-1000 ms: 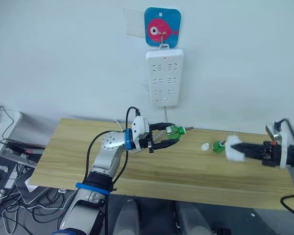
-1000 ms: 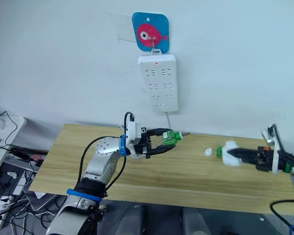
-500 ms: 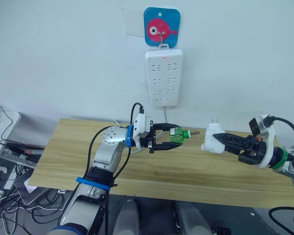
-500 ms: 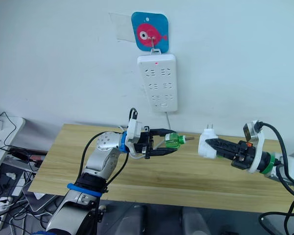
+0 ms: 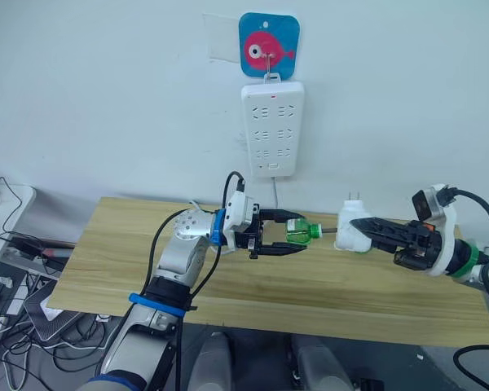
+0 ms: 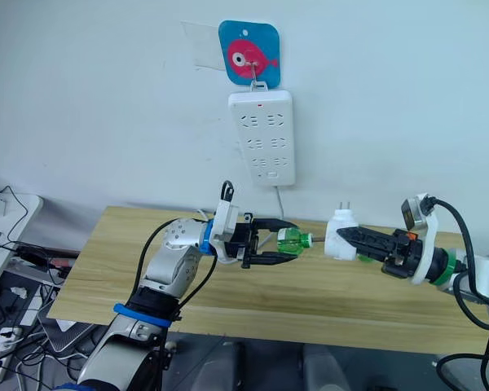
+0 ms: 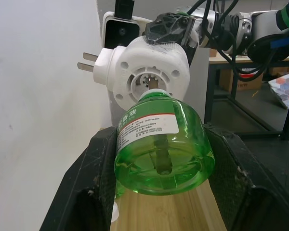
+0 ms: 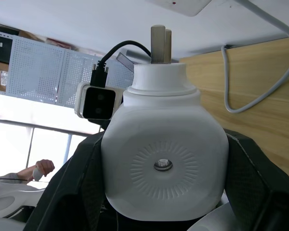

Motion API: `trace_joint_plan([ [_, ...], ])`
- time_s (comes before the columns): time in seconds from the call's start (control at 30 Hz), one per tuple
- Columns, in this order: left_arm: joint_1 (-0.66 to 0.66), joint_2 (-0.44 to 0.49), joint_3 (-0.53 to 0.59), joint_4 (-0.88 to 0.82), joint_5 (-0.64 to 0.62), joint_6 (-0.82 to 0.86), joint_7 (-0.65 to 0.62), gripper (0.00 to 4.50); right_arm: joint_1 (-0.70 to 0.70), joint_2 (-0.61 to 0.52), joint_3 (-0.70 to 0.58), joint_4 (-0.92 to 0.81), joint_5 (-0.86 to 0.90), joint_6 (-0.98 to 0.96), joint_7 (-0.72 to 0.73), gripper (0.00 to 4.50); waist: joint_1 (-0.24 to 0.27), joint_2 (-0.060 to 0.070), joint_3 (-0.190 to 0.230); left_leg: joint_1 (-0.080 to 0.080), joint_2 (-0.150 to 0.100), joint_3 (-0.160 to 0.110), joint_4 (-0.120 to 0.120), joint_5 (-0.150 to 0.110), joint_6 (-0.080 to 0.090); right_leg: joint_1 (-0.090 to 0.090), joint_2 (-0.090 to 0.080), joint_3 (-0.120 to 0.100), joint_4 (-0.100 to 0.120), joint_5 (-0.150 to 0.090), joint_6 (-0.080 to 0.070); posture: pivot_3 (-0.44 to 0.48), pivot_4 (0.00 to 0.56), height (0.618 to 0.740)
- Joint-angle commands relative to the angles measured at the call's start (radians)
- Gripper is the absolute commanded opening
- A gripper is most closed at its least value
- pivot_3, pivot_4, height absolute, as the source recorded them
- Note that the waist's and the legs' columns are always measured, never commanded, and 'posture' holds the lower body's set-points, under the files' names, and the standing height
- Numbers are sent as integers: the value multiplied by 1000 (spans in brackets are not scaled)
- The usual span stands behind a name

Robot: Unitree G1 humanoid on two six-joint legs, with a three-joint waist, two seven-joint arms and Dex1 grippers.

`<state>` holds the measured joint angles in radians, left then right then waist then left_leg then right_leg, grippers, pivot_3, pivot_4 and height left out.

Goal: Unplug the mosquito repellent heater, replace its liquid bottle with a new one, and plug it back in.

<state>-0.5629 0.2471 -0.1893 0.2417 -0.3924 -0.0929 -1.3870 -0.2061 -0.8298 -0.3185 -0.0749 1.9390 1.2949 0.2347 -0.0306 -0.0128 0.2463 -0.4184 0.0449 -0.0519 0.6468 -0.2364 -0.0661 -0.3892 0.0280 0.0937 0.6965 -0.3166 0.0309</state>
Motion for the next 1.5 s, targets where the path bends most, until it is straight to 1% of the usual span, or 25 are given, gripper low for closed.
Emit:
trace_joint_plan([
  [0.03,-17,-4,2,-11,-14,-4,-11,2256,-8,-24,1,-33,33,-7,38,2937,0,0,0,0,0,0,0,0,0,0,0,0,0,0,0,19,184,740],
  [0.53,-22,-6,-20,-3,-2,-31,-60,2256,-24,-28,36,-32,33,-25,40,2937,0,0,0,0,0,0,0,0,0,0,0,0,0,0,0,13,178,740],
  [1.0,-62,-21,-8,60,10,-60,-46,2256,-17,-51,64,-49,33,-17,80,2937,0,0,-1,0,0,0,1,0,0,0,0,0,1,0,0,16,173,740],
  [1.5,-61,-25,-11,6,-14,-21,-56,2256,-38,-39,71,-13,33,-43,8,2937,0,0,-1,0,0,0,2,0,0,0,0,0,2,0,0,20,170,740],
])
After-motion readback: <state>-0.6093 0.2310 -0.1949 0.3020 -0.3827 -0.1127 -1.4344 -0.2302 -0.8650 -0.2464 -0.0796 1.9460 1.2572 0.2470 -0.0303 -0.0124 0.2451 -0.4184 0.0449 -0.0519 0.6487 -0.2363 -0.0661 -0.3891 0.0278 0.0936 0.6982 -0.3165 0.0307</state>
